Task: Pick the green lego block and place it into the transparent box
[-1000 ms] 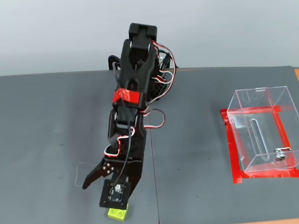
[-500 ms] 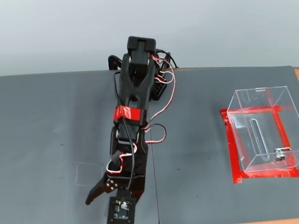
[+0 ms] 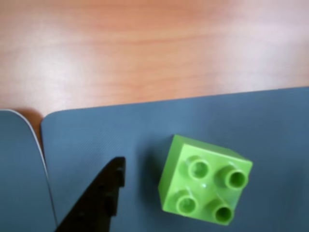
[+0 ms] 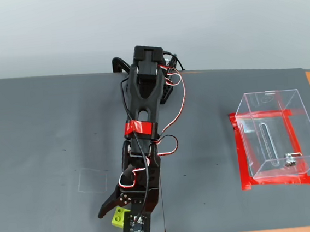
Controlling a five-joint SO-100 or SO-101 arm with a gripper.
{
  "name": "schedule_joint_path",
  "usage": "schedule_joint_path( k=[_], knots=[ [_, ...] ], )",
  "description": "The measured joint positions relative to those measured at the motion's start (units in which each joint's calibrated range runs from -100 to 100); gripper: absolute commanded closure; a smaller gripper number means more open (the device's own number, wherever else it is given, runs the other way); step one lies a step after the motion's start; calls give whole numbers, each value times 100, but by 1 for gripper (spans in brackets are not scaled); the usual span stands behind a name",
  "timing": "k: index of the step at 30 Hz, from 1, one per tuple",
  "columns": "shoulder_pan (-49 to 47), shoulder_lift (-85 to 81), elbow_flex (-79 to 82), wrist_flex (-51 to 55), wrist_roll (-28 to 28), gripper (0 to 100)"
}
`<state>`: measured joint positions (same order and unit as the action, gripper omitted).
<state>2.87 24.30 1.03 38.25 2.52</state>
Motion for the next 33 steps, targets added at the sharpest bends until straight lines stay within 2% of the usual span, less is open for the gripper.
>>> schedule_joint_path(
  k=[33],
  knots=[
    [287,0,207,286,-59,56]
  ],
)
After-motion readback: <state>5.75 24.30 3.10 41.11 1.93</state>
